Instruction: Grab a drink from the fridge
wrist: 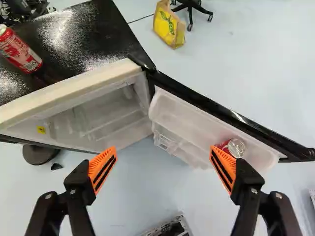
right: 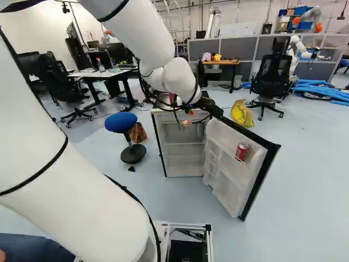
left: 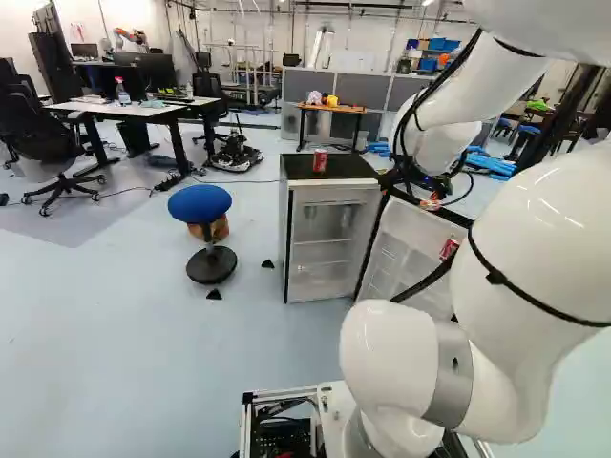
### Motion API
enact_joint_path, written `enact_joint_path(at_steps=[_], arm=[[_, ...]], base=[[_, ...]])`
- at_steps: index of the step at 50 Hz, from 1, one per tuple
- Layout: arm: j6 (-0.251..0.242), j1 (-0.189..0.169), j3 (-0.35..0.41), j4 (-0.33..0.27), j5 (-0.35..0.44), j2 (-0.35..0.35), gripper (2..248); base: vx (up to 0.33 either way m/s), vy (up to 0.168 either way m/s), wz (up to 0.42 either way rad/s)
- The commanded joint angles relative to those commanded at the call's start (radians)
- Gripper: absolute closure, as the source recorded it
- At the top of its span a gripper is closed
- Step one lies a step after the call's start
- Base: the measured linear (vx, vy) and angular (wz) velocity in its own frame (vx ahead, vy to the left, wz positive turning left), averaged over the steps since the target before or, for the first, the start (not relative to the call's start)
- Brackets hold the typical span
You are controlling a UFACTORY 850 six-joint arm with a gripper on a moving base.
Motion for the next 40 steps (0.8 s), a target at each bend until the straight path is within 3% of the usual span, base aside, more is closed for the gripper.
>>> enact_joint_path(at_steps=[40], arm=[[0.000,-0.125,-0.116,0.047,-0.161,-0.117,3]], base=[[0.000,0.000,0.000]])
